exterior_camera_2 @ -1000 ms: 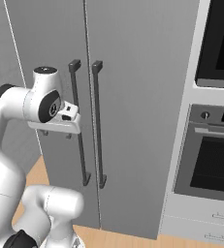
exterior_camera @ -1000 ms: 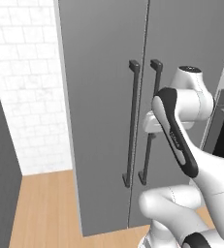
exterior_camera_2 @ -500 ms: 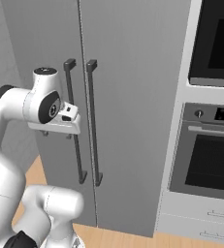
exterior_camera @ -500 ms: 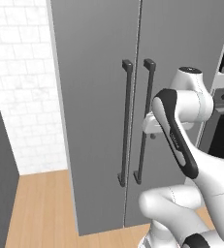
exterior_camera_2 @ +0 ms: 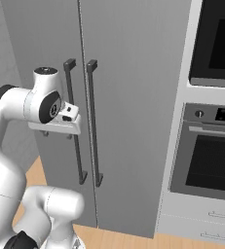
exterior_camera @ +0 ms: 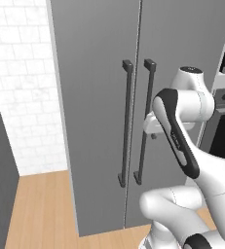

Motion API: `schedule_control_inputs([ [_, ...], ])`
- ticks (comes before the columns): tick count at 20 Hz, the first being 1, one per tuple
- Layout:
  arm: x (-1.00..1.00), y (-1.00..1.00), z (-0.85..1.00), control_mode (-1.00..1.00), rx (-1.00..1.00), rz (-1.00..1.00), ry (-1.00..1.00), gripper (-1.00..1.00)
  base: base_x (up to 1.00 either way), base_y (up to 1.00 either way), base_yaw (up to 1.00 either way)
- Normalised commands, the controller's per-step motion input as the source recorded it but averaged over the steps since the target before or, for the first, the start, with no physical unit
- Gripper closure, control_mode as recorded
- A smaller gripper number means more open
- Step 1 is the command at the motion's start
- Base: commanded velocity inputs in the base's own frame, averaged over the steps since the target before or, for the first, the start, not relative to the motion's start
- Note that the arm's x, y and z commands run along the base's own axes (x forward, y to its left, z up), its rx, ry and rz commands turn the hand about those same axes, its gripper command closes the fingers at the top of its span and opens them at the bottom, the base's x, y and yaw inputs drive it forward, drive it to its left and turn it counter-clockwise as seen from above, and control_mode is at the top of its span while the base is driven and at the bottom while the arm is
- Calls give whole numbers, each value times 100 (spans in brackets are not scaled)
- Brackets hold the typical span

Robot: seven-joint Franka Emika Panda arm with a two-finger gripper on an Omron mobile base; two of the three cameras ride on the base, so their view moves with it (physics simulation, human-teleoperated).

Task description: Grab a lemon wedge from the fridge and one ice cube from the ice bowl, and put them in the glass of lemonade.

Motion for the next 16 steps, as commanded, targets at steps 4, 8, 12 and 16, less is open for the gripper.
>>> schedule_control_inputs([
  [4, 0, 0, 0, -100, 0, 0, -2, -100, 0, 0, 0],
  [8, -10, 2, 35, -100, 0, 3, -42, -100, 0, 0, 0],
  [12, -23, -3, 100, -100, -2, 0, -60, -100, 0, 0, 0],
  [16, 18, -24, 51, -100, -3, 3, -27, -100, 0, 0, 0],
])
